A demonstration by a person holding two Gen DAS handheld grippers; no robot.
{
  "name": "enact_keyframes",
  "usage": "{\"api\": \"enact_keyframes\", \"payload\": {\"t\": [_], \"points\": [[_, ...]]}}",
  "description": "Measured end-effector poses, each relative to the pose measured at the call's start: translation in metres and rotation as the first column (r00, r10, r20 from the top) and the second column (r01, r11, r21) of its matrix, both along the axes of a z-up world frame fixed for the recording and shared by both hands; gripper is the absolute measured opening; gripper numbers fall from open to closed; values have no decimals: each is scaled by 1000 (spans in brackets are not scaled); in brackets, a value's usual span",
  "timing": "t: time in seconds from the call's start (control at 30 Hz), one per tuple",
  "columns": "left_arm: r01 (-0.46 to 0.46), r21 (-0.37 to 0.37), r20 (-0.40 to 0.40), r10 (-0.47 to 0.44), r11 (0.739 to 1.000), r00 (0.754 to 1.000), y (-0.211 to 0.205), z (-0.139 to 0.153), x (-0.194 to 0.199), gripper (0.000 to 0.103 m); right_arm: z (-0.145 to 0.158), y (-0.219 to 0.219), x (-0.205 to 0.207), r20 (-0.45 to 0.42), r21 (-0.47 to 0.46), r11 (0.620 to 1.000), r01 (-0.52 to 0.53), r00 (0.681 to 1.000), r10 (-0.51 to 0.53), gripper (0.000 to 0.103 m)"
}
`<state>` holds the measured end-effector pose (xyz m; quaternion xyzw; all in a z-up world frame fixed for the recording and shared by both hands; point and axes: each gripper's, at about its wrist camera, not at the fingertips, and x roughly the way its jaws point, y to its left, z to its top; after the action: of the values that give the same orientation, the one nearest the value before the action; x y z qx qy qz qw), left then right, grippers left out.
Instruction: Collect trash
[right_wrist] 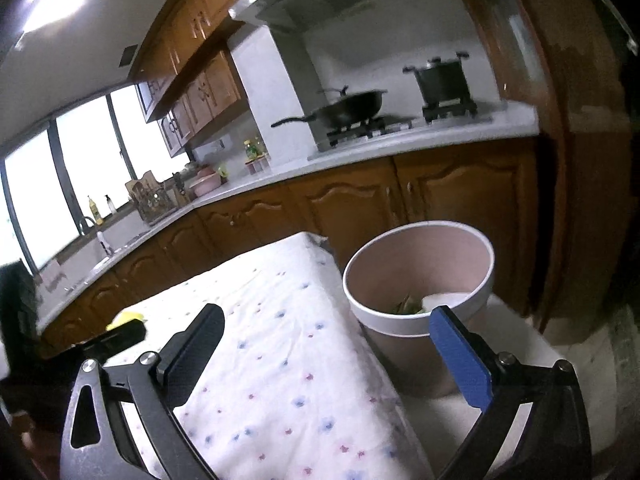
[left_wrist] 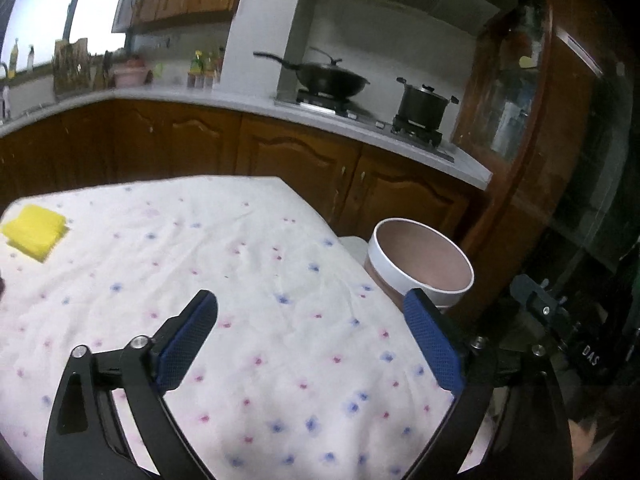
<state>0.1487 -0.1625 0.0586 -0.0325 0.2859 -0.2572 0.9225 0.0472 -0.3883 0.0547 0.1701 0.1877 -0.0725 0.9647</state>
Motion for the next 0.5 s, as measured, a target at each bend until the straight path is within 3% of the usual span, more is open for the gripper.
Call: {"api": "enact_keyframes", "payload": {"t": [0.27,0.5], "points": [[-56,51,142,48,997,989,15,13,-41,103,20,29,-25,50,-90,996,23,999,-19,103],[-86,62,150,76,994,986,28,3,-56,103,23,61,-41,96,-187,982,24,995,-6,103]]}}
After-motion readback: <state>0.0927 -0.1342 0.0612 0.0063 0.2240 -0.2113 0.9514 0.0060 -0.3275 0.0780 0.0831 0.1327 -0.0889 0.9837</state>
